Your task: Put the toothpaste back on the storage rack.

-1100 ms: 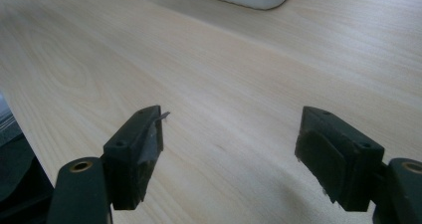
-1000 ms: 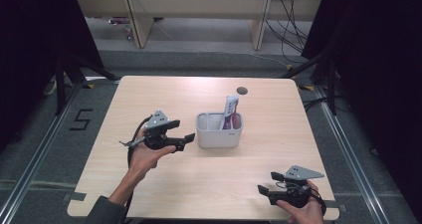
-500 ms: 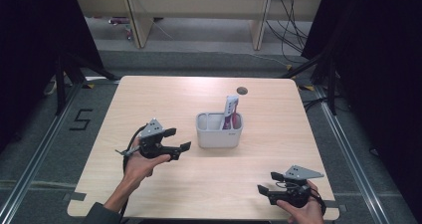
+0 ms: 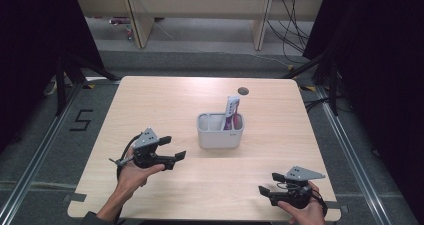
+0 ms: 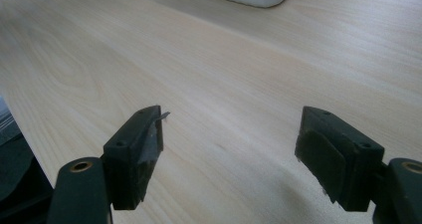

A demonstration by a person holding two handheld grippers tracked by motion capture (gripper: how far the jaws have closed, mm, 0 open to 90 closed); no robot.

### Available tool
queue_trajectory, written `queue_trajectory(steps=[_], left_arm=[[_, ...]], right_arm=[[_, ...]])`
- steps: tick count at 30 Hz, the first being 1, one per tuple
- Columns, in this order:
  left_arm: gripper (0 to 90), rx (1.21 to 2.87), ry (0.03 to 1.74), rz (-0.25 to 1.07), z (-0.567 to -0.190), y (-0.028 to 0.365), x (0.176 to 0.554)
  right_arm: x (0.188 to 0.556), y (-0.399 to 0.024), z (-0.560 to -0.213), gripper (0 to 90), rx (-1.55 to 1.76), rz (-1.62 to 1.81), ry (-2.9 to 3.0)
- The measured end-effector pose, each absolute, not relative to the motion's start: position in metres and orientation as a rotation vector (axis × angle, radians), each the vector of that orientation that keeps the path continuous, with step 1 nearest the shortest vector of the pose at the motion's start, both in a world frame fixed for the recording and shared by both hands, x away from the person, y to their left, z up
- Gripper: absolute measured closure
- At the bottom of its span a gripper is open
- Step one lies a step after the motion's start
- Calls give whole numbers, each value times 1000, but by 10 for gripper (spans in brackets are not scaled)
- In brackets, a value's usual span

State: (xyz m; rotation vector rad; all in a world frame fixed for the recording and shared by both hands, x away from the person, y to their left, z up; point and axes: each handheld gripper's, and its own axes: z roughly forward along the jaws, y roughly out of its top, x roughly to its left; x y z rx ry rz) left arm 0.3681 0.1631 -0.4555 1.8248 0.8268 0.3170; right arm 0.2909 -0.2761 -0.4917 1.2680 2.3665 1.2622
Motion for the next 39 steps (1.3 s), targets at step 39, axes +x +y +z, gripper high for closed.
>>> queue_trajectory(steps=[39], left_arm=[[158,1871,821,341,-479,183,320]], right_arm=[[294,-275,-494,267,1198,1267,2357]])
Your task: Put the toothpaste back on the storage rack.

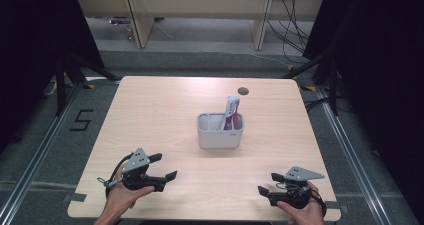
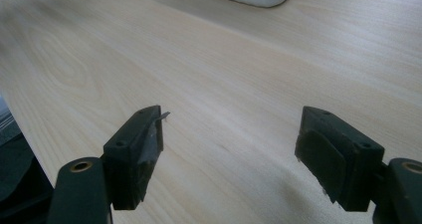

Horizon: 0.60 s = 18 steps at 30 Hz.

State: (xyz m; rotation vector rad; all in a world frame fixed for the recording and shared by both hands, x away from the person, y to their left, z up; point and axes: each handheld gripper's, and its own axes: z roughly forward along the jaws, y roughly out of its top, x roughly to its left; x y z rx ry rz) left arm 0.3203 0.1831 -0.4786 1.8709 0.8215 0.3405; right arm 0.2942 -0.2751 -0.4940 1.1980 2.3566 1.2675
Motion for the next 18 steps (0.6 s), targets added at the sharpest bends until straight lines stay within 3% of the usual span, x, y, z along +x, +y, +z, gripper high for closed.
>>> queue_trajectory(steps=[18], left_arm=[[158,1923,838,337,-492,193,298]], right_arm=[[294,-275,-493,267,1200,1257,2360]])
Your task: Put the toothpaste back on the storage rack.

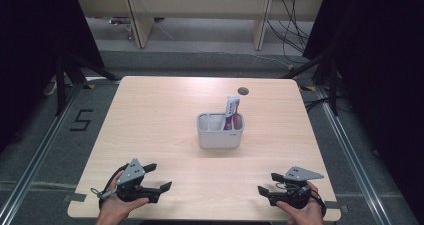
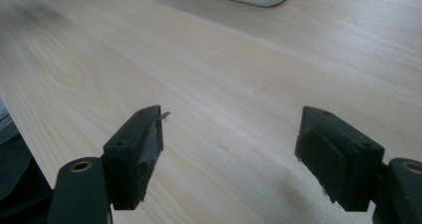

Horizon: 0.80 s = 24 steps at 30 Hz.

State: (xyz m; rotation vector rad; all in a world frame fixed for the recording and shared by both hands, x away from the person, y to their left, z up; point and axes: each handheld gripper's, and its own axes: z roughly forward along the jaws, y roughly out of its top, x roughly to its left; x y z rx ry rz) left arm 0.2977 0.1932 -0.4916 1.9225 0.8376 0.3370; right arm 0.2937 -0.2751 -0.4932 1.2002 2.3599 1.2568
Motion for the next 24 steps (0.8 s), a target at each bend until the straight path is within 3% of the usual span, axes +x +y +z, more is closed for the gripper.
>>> queue_trajectory(steps=[24], left_arm=[[158,2052,755,342,-500,184,265]], right_arm=[[292,-272,-493,266,1210,1280,2363]])
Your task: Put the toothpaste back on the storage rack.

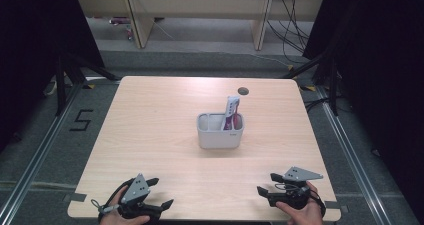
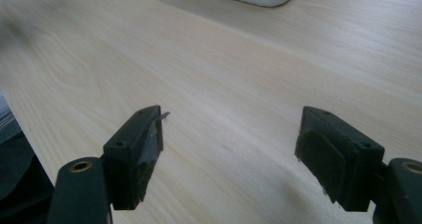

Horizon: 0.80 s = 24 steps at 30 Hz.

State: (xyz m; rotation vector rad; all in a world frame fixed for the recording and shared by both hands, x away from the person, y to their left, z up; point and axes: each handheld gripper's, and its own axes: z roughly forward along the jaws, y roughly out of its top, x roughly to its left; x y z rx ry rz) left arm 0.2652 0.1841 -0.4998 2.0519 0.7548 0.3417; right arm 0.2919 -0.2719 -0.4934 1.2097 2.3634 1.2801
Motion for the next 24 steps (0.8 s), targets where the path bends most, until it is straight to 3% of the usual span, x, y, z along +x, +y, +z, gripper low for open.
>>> queue_trajectory(steps=[24], left_arm=[[166,2171,698,414,-504,188,257]], right_arm=[[291,-271,-494,266,1222,1258,2388]])
